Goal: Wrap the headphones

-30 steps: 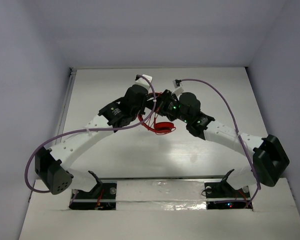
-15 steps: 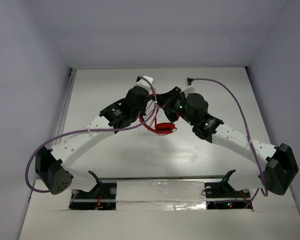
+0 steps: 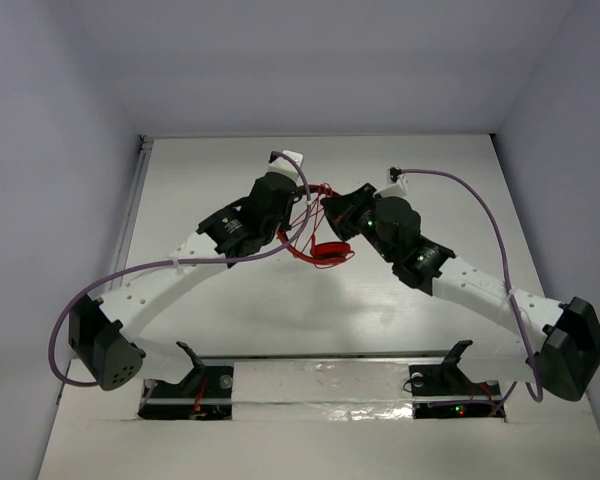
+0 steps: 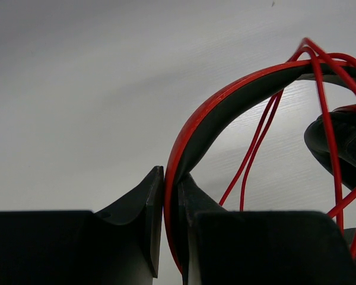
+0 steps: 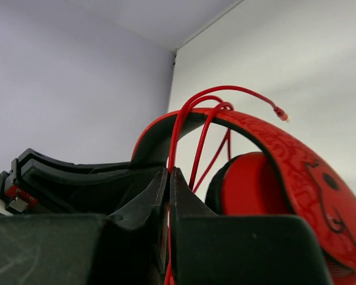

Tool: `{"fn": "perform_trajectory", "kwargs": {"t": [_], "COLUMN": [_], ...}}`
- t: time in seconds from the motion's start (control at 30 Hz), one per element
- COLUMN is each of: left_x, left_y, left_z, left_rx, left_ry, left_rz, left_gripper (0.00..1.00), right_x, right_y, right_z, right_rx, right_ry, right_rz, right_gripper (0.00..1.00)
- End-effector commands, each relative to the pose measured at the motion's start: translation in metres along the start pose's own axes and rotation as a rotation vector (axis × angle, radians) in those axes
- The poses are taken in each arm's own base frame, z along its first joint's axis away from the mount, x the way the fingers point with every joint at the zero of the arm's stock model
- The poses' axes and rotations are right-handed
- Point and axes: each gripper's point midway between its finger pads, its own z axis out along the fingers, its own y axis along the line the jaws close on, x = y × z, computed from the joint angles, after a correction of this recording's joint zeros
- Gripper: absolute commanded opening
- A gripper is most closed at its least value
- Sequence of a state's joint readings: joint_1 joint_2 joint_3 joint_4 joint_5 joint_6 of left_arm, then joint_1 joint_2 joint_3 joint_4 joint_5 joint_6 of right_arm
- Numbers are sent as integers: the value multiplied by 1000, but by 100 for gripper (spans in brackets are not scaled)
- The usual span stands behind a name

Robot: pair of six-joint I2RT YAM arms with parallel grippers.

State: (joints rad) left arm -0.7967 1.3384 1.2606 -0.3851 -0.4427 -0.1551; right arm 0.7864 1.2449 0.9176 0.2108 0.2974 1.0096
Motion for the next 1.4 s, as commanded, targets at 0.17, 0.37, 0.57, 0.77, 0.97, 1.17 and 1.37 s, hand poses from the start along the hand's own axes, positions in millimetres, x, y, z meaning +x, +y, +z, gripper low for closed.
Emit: {"fn": "perform_trajectory", "kwargs": {"t": [0.17,0.37,0.57,0.77,0.97,1.17,1.37], "left_x": [-40,-49,-51,-48,-38,-47,-52], "left_y": [8,8,10,14,2,-16,-36], "left_z": [-28,-36,-34,-29,-18,4,38], "left_rx": [12,20,-4,-39,-15,9,11], "left_ry": [-146,-163,-151,-137,-120,-138,-168], "left_rz": [-99,-92,-66,-48,-40,-61,-92], "left_gripper": [0,0,0,0,0,0,0], "right_x": [-28,-33,-43,-48,-69,-96,-107], "right_y": [-3,3,17,26,13,-8,-28], "right_z": [-8,-18,-33,-47,-70,-96,-119], "right_rx": [40,15,-29,-54,-6,101,152], "right_ry": [-117,-122,-123,-109,-191,-285,-333], "right_rz": [-21,-3,-13,-38,-93,-188,-247], "right_gripper": [1,28,45,45,40,7,0]}}
